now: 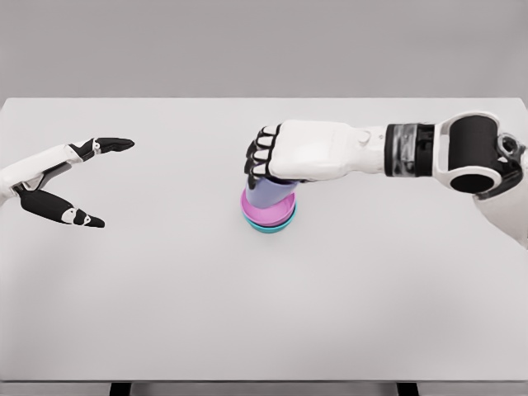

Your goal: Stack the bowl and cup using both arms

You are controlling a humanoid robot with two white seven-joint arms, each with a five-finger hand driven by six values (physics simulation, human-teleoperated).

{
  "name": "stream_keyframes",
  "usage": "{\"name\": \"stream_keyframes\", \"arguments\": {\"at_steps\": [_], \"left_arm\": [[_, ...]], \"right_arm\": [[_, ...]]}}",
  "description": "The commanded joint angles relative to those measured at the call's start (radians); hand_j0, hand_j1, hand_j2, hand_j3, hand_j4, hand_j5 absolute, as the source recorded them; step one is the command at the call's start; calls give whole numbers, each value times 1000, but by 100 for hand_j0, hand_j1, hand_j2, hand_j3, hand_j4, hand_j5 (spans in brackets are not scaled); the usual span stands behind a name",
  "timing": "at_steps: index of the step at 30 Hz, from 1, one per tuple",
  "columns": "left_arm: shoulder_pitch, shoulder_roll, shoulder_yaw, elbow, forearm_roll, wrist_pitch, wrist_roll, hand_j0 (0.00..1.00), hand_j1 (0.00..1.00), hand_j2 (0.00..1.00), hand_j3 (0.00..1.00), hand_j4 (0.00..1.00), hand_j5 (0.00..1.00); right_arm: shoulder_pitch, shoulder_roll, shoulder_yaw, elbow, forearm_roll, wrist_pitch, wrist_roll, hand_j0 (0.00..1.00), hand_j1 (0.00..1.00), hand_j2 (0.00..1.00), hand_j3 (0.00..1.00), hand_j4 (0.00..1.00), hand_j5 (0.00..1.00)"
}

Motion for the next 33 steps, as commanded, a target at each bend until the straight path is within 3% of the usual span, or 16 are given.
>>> {"name": "stream_keyframes", "arguments": {"at_steps": [1,13,27,28,31,33], "left_arm": [[0,1,1,0,8,2,0,100,100,100,100,100,100],[2,1,1,0,8,2,0,100,100,100,100,100,100],[5,1,1,0,8,2,0,100,100,100,100,100,100],[5,1,1,0,8,2,0,100,100,100,100,100,100],[5,1,1,0,8,2,0,100,100,100,100,100,100],[5,1,1,0,8,2,0,100,100,100,100,100,100]], "right_arm": [[0,12,32,-2,-5,10,-1,65,65,65,65,65,65],[-9,36,37,78,6,13,-1,66,66,66,66,66,66],[-5,24,47,75,8,7,-1,69,69,69,69,69,69],[-5,24,49,75,12,7,-1,75,75,75,75,75,75],[-5,24,46,75,14,7,-1,81,81,81,81,81,81],[-5,22,40,75,15,7,-1,100,100,100,100,100,100]]}}
